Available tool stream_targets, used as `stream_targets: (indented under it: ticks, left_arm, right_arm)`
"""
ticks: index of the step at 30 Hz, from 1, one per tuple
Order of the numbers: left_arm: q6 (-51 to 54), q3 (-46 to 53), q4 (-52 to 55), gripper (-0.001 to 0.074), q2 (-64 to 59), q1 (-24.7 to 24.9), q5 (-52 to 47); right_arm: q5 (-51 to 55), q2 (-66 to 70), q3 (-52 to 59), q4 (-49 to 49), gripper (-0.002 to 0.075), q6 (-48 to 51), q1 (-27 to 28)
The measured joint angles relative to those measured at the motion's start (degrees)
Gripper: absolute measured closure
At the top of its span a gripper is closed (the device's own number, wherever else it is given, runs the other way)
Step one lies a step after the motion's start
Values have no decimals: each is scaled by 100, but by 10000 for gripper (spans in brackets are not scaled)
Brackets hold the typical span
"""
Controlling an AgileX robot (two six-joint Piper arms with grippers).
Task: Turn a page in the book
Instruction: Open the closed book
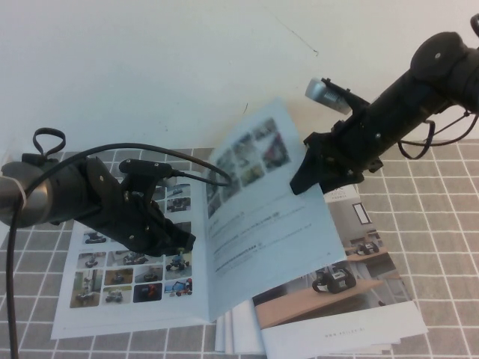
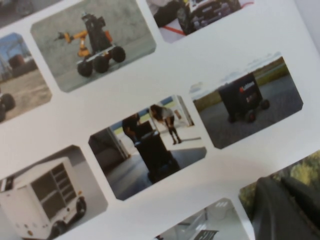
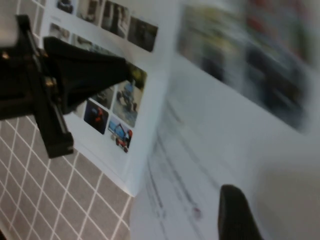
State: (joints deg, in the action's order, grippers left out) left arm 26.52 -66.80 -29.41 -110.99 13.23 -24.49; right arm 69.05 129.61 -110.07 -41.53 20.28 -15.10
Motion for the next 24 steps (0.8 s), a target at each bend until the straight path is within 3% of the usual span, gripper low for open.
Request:
stream_targets:
  ticks: [15, 24]
  left_arm:
    - [4, 0, -98, 739, 0, 0, 0]
    - [5, 0, -160, 739, 0, 0, 0]
  right_arm:
    - [33, -99, -178, -140, 392, -302, -169]
    - [41, -99, -190, -2353, 392, 505, -276]
